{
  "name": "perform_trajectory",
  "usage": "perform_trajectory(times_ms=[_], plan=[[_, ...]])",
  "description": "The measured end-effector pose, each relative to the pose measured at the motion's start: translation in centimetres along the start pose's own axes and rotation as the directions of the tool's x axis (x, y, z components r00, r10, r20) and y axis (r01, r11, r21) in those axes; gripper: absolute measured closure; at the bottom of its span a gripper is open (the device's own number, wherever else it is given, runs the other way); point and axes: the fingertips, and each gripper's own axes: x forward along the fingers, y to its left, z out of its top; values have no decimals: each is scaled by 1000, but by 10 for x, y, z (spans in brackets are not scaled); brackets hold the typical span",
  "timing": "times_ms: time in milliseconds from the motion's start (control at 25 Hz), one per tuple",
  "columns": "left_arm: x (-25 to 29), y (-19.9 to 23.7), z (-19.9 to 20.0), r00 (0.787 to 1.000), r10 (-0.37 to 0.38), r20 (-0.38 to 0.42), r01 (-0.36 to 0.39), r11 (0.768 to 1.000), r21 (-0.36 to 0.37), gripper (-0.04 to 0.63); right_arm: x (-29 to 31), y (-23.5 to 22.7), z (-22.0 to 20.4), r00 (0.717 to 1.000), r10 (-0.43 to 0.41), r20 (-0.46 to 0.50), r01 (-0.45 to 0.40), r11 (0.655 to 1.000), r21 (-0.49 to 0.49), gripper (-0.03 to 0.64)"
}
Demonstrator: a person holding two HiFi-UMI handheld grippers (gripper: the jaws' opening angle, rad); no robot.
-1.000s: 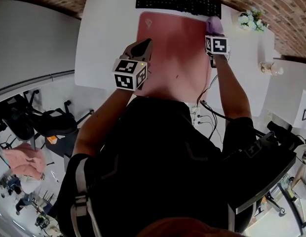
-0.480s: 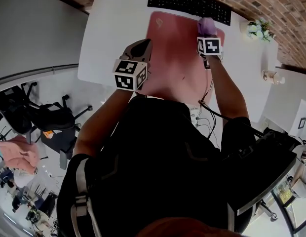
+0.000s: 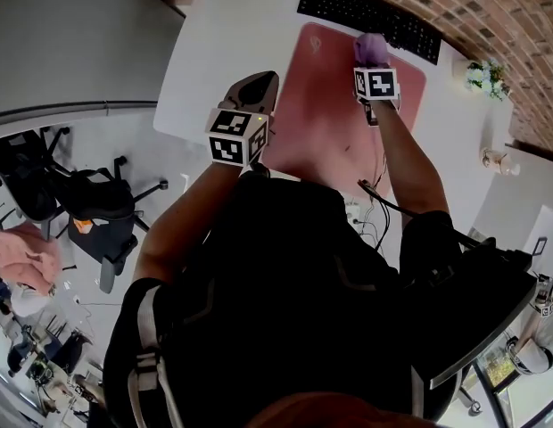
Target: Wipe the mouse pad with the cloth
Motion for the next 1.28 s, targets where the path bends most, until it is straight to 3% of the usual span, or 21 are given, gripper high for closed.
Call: perform_trajectory(times_ms=[920, 1280], plan=[[-49, 63, -6, 997, 67, 28, -66, 997, -47, 592, 44, 134, 56, 986, 164, -18, -165, 981, -105, 558], [-63, 79, -5, 998, 49, 46, -47, 998, -46, 592, 38, 165, 69, 981, 194, 6, -193, 979, -60, 558]])
